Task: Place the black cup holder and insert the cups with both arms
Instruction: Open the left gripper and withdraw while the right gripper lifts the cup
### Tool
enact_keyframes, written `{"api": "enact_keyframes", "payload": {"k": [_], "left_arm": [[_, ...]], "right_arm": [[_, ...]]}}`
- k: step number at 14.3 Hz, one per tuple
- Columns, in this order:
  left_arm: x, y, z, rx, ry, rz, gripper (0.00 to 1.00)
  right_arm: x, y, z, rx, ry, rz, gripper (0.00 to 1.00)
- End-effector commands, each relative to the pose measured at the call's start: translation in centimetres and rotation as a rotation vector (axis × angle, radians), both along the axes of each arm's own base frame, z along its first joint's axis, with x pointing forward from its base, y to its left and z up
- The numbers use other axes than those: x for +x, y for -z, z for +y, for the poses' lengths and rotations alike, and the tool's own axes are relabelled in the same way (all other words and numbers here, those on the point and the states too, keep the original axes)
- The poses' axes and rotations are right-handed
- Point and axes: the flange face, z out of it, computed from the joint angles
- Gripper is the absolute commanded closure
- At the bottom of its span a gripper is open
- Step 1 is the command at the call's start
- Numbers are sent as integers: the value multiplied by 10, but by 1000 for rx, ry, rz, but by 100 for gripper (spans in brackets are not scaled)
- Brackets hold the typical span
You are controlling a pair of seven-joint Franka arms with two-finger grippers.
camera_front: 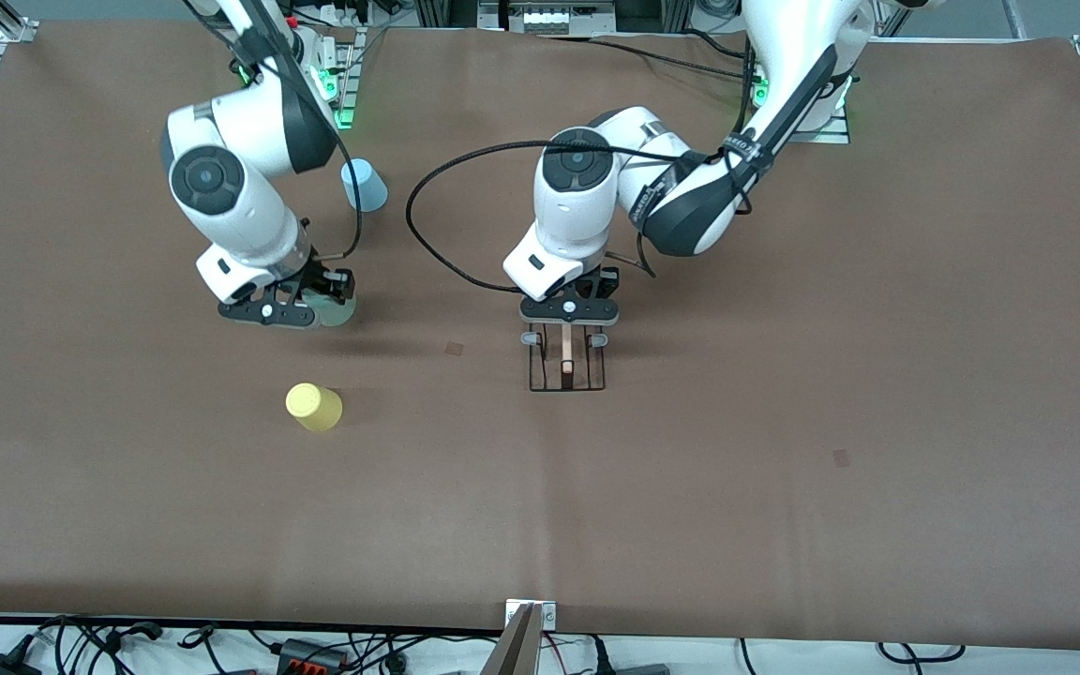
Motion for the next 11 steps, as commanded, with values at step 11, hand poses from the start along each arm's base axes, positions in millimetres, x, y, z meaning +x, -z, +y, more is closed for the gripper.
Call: {"api": "enact_keyframes", "payload": {"k": [11], "left_arm": [[77,-181,330,149,274,6,0]], "right_arm": [[-49,-65,142,188,352,-47,95]]}}
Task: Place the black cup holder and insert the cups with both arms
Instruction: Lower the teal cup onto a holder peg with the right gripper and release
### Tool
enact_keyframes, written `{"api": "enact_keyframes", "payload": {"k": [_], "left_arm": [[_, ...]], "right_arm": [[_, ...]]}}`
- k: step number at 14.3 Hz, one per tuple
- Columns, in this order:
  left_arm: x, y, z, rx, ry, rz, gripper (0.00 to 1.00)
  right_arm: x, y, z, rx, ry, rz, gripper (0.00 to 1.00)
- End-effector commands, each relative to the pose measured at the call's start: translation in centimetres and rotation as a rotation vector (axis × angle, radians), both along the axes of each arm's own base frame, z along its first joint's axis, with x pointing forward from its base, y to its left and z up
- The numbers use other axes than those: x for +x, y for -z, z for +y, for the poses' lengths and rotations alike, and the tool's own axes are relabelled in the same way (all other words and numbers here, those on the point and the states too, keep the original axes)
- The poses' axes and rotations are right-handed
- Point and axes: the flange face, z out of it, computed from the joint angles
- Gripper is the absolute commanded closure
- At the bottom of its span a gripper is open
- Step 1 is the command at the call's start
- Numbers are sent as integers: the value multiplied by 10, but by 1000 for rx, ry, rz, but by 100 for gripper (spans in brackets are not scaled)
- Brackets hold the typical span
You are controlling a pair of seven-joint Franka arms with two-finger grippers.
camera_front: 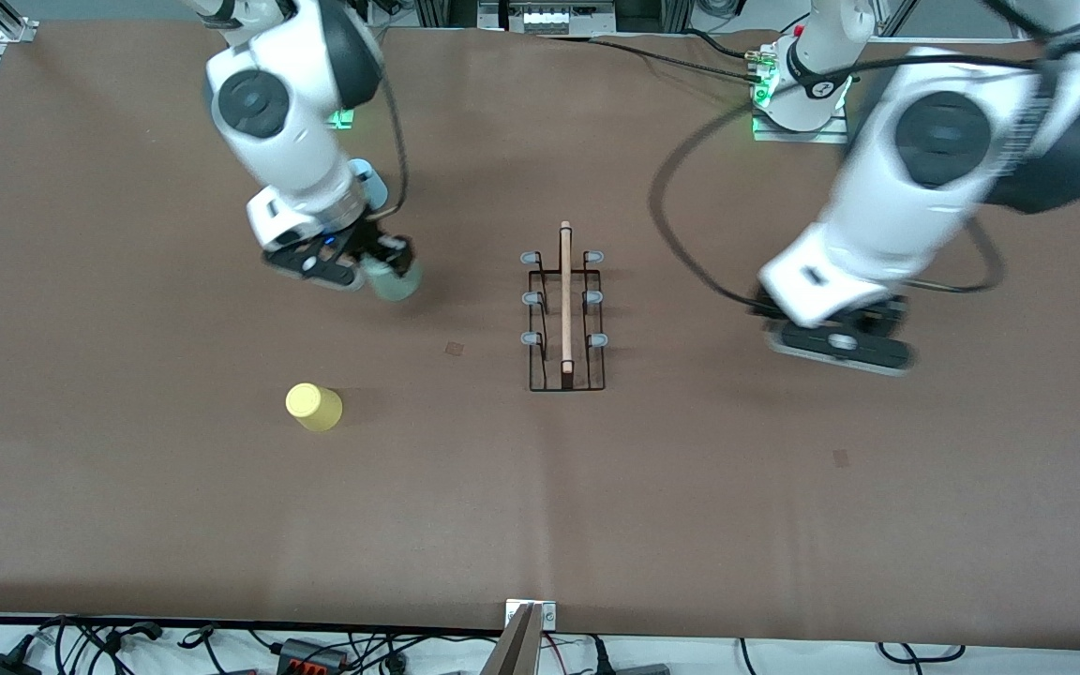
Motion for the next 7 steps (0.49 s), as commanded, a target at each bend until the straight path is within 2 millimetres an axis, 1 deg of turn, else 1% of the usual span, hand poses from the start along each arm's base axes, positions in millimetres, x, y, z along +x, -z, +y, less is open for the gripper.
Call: {"api": "enact_keyframes", "payload": {"k": [1,2,3,4,5,6,7], "left_arm": [[-31,-34,49,-26,-3,10,0],[-50,-45,67,-50,-25,12,0],[-71,-53,81,-93,-39,15,0],[-87,-62,85,-93,-36,1,0],[-93,-65,83,-85,-32,5,0],[-96,-64,81,-79,-33,34,0],[-98,-65,85,-76,-45,73,0]], "right_arm": [[-11,-10,54,66,124,2,95],[-13,-9,75,88,169,6,95],[-22,-4,102,103,193,17,95],[-30,3,126,121,229,18,95],[-40,8,144,140,240,9,95],[-45,15,157,163,246,4,95],[-48,20,162,172,248,4,95]]}}
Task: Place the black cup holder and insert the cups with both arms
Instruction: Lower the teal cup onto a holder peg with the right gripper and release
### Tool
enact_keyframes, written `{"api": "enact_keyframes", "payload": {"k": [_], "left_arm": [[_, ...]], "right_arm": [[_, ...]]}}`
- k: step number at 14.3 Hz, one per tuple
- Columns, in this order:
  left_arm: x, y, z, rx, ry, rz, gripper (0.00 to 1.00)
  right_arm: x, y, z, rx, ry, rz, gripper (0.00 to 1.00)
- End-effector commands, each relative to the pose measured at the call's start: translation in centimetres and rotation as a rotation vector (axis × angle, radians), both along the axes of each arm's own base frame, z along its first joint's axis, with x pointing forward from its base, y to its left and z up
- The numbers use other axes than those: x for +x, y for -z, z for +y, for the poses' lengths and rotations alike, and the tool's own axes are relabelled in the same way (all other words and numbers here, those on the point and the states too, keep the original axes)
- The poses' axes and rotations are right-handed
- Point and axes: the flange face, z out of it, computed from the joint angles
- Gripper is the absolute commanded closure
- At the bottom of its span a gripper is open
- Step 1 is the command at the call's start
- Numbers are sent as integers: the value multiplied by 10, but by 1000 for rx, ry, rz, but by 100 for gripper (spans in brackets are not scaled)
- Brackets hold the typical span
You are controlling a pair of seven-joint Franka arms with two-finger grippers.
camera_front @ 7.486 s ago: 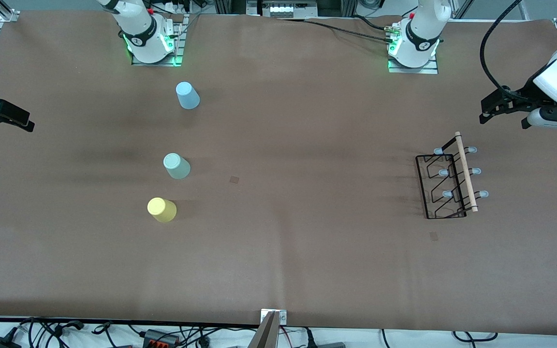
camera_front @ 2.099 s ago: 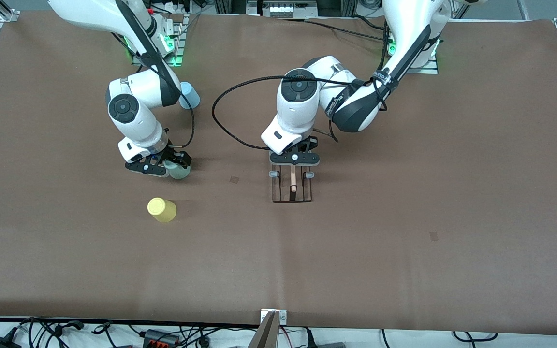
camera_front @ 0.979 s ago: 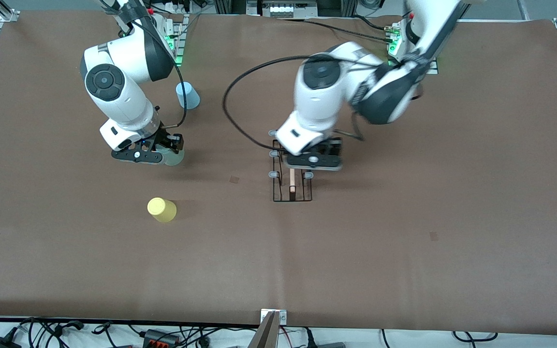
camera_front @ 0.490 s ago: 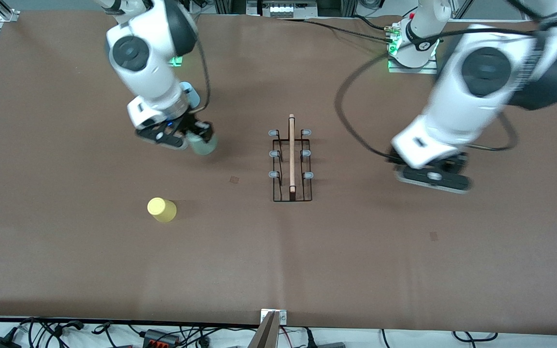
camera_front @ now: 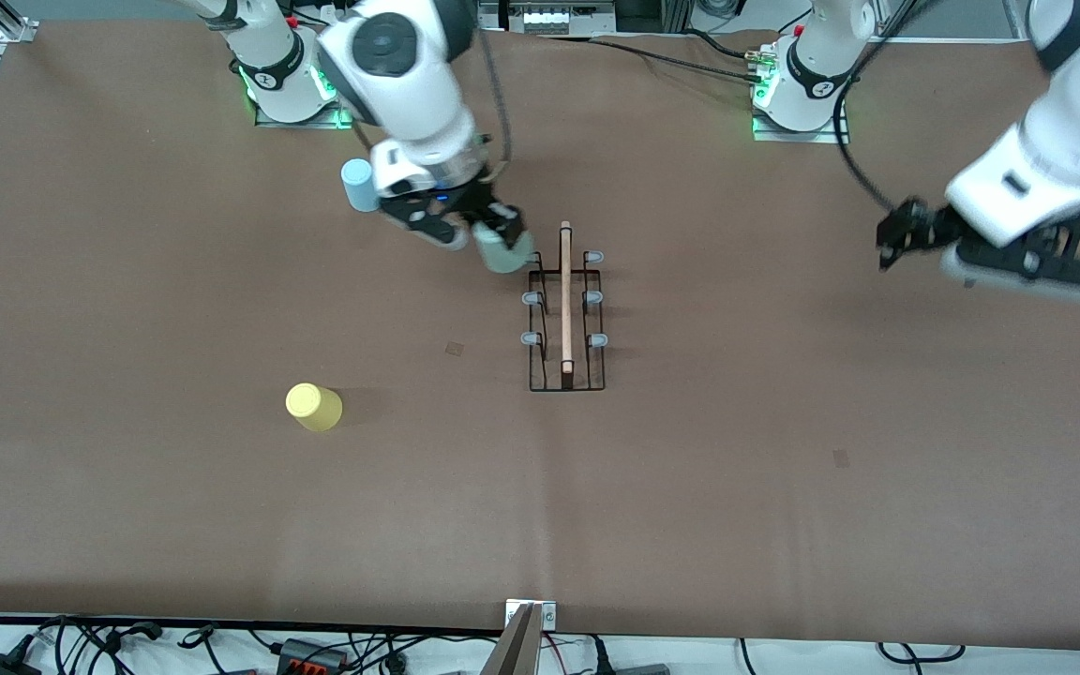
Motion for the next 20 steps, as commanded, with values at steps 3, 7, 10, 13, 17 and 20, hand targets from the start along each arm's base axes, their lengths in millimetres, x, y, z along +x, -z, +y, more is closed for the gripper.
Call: {"api": "enact_keyframes", "payload": {"k": [3,7,10,13,17,20], "left_arm": [[3,20,19,-36,-22,157,0],[22,-2,58,-68,-78,126,0],[14,-3,81,-69,-139,93,0],[-9,-4,72,-77,-122,39,0],[-10,-6,75,-80,-125,43,0],[-8,-10,70,-76,-117,59,0]], "right_arm": [[0,23,20,-10,8,-3,95],[0,27,17,-24,2,5,95],[0,30,16,-28,-3,5,95],[-6,46,13,-57,-15,21,94],[-1,43,8,-55,-20,14,0],[20,28,-18,-67,-69,-15,0]]}}
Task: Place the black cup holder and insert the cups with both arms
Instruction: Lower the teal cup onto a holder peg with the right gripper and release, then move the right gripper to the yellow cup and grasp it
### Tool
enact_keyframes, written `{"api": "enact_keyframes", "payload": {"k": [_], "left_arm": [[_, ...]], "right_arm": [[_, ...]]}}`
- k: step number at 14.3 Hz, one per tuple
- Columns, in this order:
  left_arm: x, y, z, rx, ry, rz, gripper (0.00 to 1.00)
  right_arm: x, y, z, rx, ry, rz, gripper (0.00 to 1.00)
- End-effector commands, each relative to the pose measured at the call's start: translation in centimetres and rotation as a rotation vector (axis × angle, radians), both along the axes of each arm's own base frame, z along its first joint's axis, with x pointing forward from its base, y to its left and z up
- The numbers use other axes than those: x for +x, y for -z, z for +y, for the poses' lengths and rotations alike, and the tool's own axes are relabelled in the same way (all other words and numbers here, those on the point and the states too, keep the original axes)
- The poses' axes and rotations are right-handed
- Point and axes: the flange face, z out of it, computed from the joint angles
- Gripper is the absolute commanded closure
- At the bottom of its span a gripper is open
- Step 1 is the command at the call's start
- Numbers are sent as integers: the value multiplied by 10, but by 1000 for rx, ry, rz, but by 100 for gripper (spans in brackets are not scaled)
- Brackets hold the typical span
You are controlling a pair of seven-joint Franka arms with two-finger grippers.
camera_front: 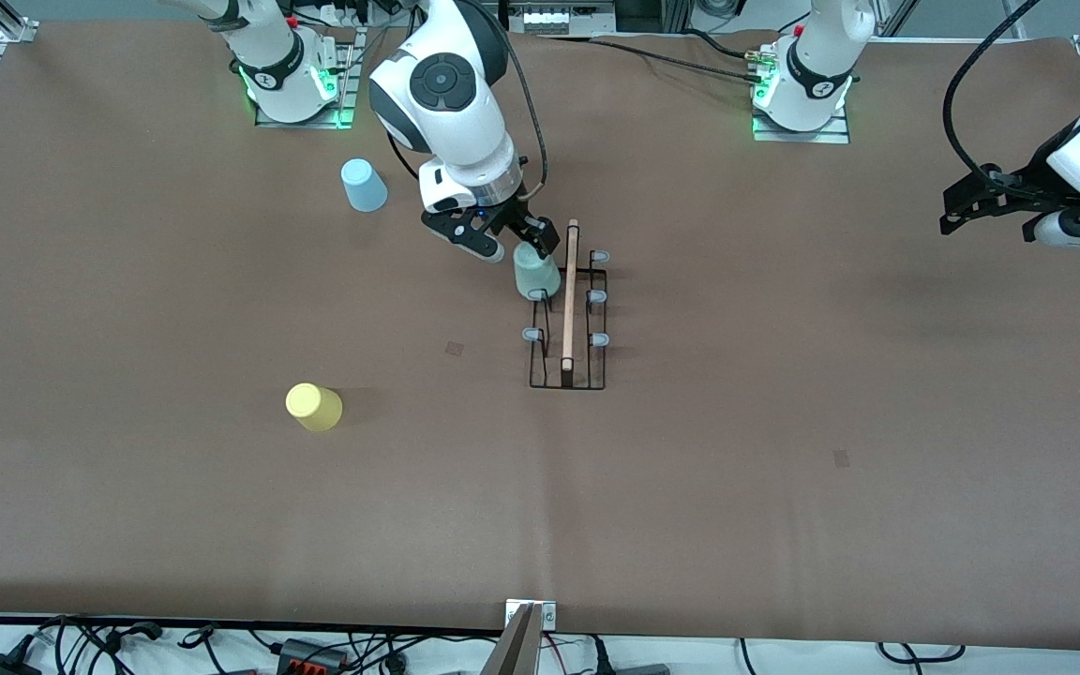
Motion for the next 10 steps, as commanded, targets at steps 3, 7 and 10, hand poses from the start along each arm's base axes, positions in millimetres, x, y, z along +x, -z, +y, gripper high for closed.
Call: {"api": "enact_keyframes", "payload": {"k": [3,7,10], "left_arm": [[-2,-5,-2,-22,13,4,0],[-2,-6,-2,-22,13,0,0],[-2,-6,-6,-22,19,1,0]], "right_arm": [[60,-28,-105,-108,-241,9,0],[130,-30,-253,-136,-507,0,0],[162,-19,-323,-237,-677,-59,0]]}}
